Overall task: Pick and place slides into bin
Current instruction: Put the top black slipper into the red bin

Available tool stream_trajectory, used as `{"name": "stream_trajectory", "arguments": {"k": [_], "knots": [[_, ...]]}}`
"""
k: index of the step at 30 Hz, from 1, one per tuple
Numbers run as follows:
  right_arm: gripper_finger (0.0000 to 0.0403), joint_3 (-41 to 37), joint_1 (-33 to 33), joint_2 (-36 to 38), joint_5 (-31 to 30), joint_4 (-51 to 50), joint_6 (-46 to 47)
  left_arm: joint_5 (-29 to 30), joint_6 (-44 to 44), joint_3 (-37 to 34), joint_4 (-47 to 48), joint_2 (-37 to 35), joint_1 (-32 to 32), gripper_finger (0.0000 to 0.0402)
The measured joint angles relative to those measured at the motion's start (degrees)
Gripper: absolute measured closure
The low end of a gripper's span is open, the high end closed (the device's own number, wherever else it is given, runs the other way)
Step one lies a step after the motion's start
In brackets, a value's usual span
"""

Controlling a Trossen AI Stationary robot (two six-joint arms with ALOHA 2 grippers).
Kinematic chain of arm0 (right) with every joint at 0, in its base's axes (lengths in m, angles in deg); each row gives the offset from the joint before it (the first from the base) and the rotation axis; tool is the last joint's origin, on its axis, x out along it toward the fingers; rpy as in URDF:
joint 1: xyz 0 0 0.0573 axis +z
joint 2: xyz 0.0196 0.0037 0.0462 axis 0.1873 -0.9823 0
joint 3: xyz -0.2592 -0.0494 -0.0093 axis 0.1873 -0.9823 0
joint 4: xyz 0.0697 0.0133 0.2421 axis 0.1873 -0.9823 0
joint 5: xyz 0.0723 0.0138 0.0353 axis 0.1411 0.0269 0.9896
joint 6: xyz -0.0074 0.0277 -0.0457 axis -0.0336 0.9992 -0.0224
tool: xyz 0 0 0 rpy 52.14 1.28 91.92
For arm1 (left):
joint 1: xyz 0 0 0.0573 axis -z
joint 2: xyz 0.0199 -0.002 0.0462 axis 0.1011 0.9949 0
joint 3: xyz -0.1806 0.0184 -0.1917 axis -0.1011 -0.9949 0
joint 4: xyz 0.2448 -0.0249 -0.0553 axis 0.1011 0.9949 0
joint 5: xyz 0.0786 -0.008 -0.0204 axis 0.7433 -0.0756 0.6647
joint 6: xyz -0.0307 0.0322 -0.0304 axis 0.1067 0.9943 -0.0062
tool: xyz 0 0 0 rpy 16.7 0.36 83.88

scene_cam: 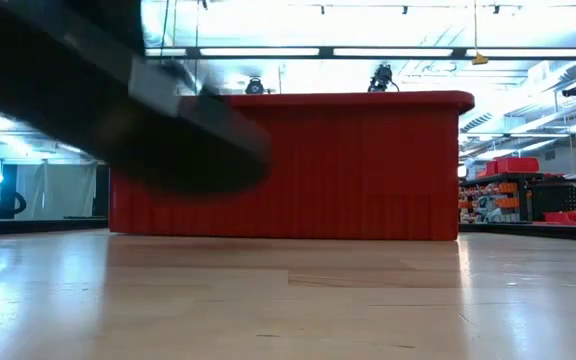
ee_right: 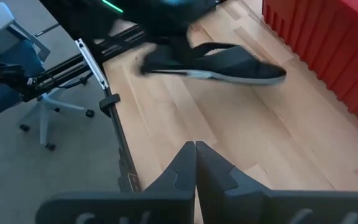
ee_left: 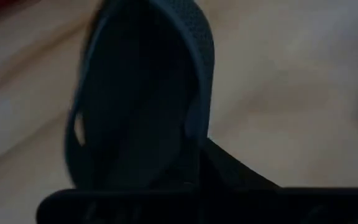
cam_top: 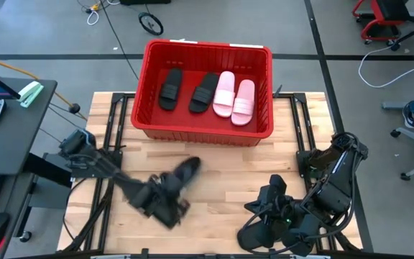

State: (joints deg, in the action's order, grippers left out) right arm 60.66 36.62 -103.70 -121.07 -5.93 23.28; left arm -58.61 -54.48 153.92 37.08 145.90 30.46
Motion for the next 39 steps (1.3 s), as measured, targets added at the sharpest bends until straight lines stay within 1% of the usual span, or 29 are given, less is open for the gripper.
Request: {"name": "stream_trajectory", "arguments": {"k": [4, 6, 8, 11, 13, 15, 19, 23, 26, 27, 29, 31, 33, 35, 37, 39], "knots": [[0.0394, 0.00, 0.00, 0.00, 0.00, 0.01, 0.03, 3.07, 9.26, 12.77, -1.99, 0.02, 4.76, 0.0397], [0.0395, 0.00, 0.29, 0.00, -0.04, 0.01, 0.43, 6.34, 13.84, 18.37, -1.78, 0.01, 6.67, 0.0398], [0.0395, 0.00, 0.54, 0.00, -0.01, -0.01, 0.89, 11.58, 19.02, 23.50, -1.81, 0.02, 7.88, 0.0398], [0.0395, 0.00, 1.39, 0.00, -0.30, -0.02, 1.60, 20.98, 30.55, 30.36, -1.10, 0.00, 8.28, 0.0398], [0.0395, 0.00, 1.95, 0.00, -1.14, 0.01, 1.66, 25.99, 38.85, 34.35, 0.74, 0.02, 7.08, 0.0398], [0.0396, 0.00, 2.35, 0.00, -2.63, -0.03, 1.62, 28.75, 46.56, 37.97, 3.07, 0.02, 4.42, 0.0398], [0.0396, 0.00, 2.67, 0.00, -8.29, -1.03, 1.60, 28.81, 58.27, 44.92, 10.51, -0.03, -4.22, 0.0398], [0.0393, 0.00, 1.77, 0.00, -14.33, -4.45, 1.55, 22.54, 72.56, 48.51, 16.46, -0.03, -15.87, 0.0398], [0.0393, 0.00, 0.29, 0.25, -15.91, -8.17, 1.89, 17.27, 83.80, 47.86, 17.46, -0.04, -25.49, 0.0398], [0.0394, 0.00, -0.43, 0.43, -16.06, -9.28, 2.23, 14.60, 86.84, 47.29, 17.64, -0.01, -28.57, 0.0398], [0.0395, 0.00, -1.74, 1.04, -16.44, -11.33, 3.06, 7.29, 91.31, 45.45, 17.26, 0.02, -35.04, 0.0398], [0.0395, 0.00, -3.21, 1.97, -16.50, -13.11, 3.23, 0.16, 94.30, 42.17, 16.85, -0.03, -41.13, 0.0398], [0.0394, 0.00, -4.61, 3.24, -16.69, -14.40, 3.23, -4.88, 96.29, 37.90, 16.97, 0.05, -47.02, 0.0398], [0.0394, 0.00, -5.95, 4.92, -17.71, -15.74, 3.18, -8.37, 97.66, 33.00, 15.72, 0.05, -52.28, 0.0398], [0.0395, 0.00, -7.38, 6.99, -19.03, -15.92, 2.13, -11.90, 100.88, 27.00, 11.61, 0.02, -56.42, 0.0398], [0.0395, 0.00, -8.71, 9.02, -19.60, -15.93, -0.78, -13.89, 104.95, 21.29, 6.60, 0.10, -59.20, 0.0398]]}}
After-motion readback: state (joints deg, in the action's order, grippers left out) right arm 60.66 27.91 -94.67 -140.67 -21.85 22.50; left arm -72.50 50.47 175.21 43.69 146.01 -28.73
